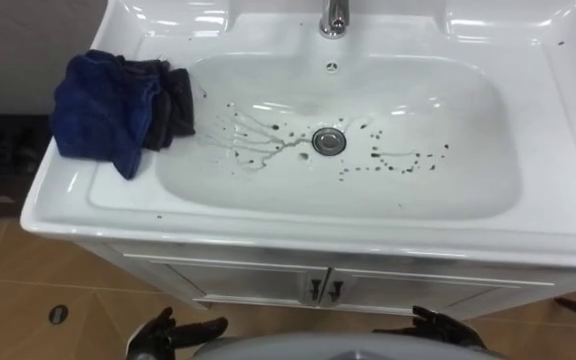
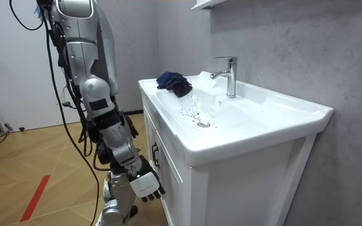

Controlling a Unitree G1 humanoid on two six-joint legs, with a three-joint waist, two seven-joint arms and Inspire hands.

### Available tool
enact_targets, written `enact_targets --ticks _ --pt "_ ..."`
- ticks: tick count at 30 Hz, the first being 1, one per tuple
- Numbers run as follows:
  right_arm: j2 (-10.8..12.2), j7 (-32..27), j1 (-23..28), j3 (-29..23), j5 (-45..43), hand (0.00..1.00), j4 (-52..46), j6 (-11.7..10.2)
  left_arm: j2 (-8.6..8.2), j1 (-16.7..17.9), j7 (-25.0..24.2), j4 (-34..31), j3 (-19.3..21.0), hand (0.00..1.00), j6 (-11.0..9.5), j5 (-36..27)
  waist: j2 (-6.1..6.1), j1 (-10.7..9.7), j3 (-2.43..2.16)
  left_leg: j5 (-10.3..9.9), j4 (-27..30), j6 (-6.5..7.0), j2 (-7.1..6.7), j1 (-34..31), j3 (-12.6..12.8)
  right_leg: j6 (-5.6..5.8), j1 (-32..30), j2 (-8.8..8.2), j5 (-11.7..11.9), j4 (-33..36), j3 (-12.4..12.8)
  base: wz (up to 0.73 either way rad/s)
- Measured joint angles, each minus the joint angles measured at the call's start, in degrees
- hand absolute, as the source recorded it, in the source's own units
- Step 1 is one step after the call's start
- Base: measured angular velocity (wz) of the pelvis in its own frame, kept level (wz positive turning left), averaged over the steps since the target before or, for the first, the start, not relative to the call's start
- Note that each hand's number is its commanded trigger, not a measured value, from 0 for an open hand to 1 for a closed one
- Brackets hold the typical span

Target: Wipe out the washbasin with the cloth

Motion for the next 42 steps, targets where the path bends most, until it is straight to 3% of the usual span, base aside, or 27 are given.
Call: enact_targets --ticks 9,13,17,22,25,28,31,34,37,42 --pt "0.05 0.01 -1.09 -0.13 -1.56 0.0 1.33 -0.08 0.07 1.98 0.87 0.23 2.73 0.0 0.15 -3.58 -0.13 0.02 0.09 -0.2 0.07 -0.1 -0.04 0.79 -0.09 0.02 1.29 0.1 -0.01 -0.98 -0.15 0.0" --pt "-0.3 0.52 -1.74 -0.33 -9.76 0.0 -0.43 -0.26 0.52 2.67 2.1 0.25 5.78 0.0 0.15 2.45 -0.08 0.42 0.1 -0.78 1.09 -0.2 0.18 0.18 -0.64 0.01 1.35 0.29 -0.02 -1.06 -0.26 0.01" --pt "-0.96 -0.06 -2.39 1.05 -11.83 0.0 -0.42 -0.63 1.48 2.62 5.53 0.04 6.09 0.0 0.17 8.47 -0.08 1.33 0.11 -0.99 1.99 -0.15 0.07 -1.0 -1.79 0.02 1.04 0.27 -0.02 -1.18 -1.44 0.16" --pt "-1.7 -0.9 -2.24 0.17 -12.83 0.0 -0.21 -0.63 2.39 3.9 11.0 -2.01 11.49 0.0 0.23 14.67 0.53 1.74 -0.04 -0.99 1.9 -0.16 -0.08 -1.0 -2.02 0.03 1.51 0.23 -0.03 -1.36 -2.0 0.06" --pt "-2.61 -1.01 -1.51 -2.02 -13.78 0.0 -0.67 -0.7 4.14 4.07 16.57 -9.47 14.3 0.0 0.12 20.16 0.8 1.77 0.08 -0.94 2.05 -0.13 -0.49 -1.51 -3.97 0.15 1.75 0.03 -0.11 -1.27 -3.4 0.23" --pt "-3.94 -2.22 -0.32 -3.14 -14.0 0.0 -0.77 -0.78 5.13 3.35 22.33 -15.33 17.44 0.0 -0.76 25.79 1.77 3.02 -0.05 -0.93 1.98 -0.09 -0.64 -1.4 -4.11 0.23 1.75 -0.1 -0.16 -1.23 -3.48 0.03" --pt "-4.91 -3.89 0.95 -5.44 -14.58 0.0 -1.47 -0.75 5.6 3.54 29.14 -24.89 20.41 0.0 -1.65 27.7 3.17 3.84 -0.03 -0.92 2.37 -0.05 -0.7 -2.05 -4.48 0.22 1.24 -0.08 -0.15 -1.18 -3.36 0.01" --pt "-6.15 -5.13 2.42 -6.96 -18.16 0.0 -3.04 -0.59 7.56 3.21 35.69 -31.07 22.75 0.0 -3.74 29.33 4.6 4.65 -0.3 -0.92 1.97 -0.05 -0.73 -1.84 -4.5 0.23 1.19 -0.08 -0.16 -1.19 -3.37 -0.02" --pt "-6.49 -5.75 3.0 -7.23 -18.44 0.0 -3.07 -0.52 8.52 3.1 41.43 -39.56 25.98 0.0 -4.06 31.91 5.25 4.86 -0.27 -0.91 1.79 -0.06 -0.72 -1.43 -4.68 0.23 1.3 -0.04 -0.16 -1.06 -3.15 -0.02" --pt "-6.57 -6.12 2.92 -7.17 -18.26 0.0 -3.07 -0.47 10.38 2.44 47.16 -49.23 26.61 0.0 -4.99 32.77 6.02 4.64 -0.21 -0.91 1.79 -0.04 -0.8 -1.41 -4.66 0.24 1.3 -0.13 -0.16 -1.14 -3.1 0.0"
